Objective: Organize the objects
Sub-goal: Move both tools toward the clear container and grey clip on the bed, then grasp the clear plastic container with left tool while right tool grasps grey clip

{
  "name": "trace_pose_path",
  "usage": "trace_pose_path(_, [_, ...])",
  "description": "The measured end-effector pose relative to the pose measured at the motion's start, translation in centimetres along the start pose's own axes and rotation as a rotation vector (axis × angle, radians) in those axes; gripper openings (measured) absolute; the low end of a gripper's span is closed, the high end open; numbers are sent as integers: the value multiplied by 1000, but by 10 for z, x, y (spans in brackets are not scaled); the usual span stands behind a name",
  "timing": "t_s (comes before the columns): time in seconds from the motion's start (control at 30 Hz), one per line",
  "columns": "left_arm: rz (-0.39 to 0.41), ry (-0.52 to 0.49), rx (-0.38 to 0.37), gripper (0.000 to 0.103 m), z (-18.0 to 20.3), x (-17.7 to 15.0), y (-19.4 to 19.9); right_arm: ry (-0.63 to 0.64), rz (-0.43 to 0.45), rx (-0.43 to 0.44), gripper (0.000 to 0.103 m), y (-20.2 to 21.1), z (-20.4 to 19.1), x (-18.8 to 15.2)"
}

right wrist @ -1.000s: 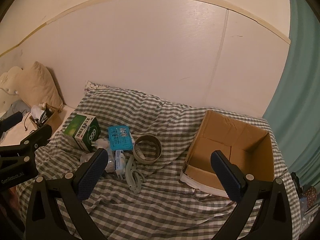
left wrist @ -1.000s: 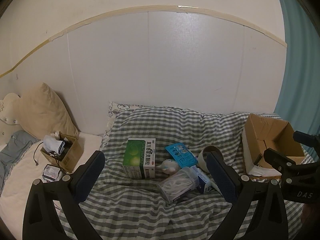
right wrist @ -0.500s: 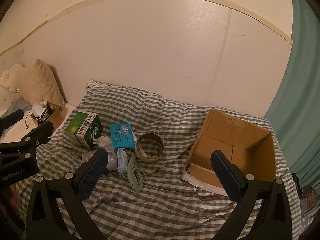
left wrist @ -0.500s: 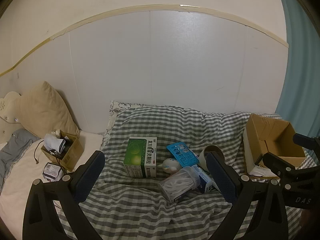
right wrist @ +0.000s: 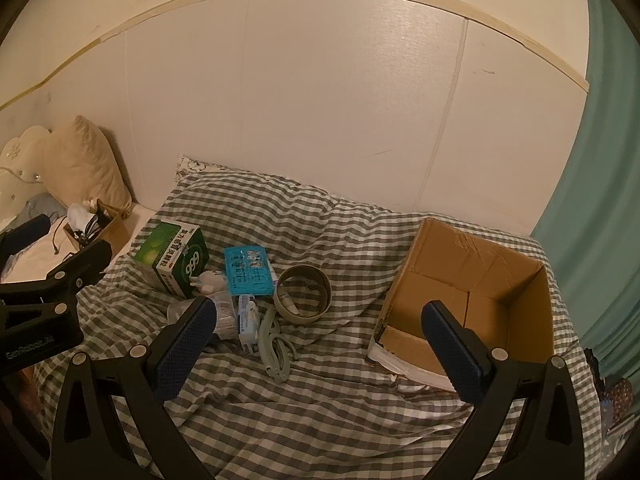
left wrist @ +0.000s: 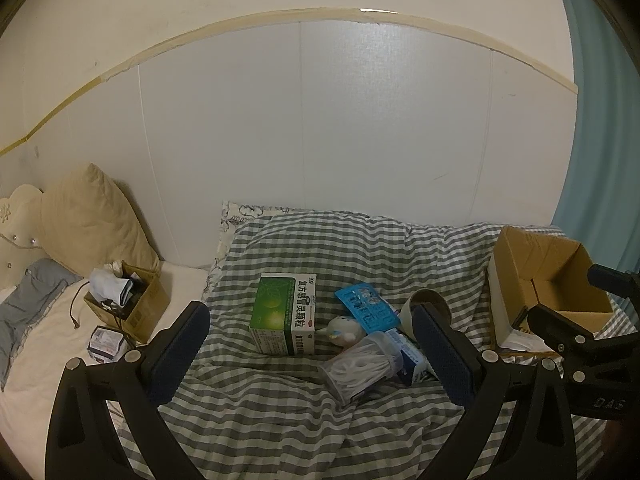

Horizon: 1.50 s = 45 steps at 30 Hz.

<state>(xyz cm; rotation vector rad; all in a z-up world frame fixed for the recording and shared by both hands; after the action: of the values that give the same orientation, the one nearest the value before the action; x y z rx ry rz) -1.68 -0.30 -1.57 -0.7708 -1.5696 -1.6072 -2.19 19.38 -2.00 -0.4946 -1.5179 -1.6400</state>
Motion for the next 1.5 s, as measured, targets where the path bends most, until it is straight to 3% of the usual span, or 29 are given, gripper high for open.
trace_pose_path(0.5, [-24,-1,0,103,-10,-6,-4,27,26,23,103,6,-4,4])
trace_pose_path(0.93, [-108,-4,21,103,-24,-24,-27,70,-49,73,98,-22,-24,-13])
trace_pose_path(1.27, [-232,-71,53,103,-21,-56,-65,149,-219,142,82,-84,-49,-45])
trace_pose_path(1.5, [-320,-156,22,103,-3,-72,-91,146,-313,152,56,-124,-49,-60])
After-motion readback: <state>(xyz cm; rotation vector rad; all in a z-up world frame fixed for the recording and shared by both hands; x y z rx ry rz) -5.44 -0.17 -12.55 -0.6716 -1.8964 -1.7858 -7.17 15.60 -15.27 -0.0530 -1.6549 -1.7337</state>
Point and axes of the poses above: each gripper's, at about its wrist camera, not at the fingertips, and y roughly against the way its jaws point, z to its right, x to its top, the point moved 3 cm from there along -y, roughly the way its jaws point, and after that the axes turned 6 degrees about y, right-handed, at the moved point
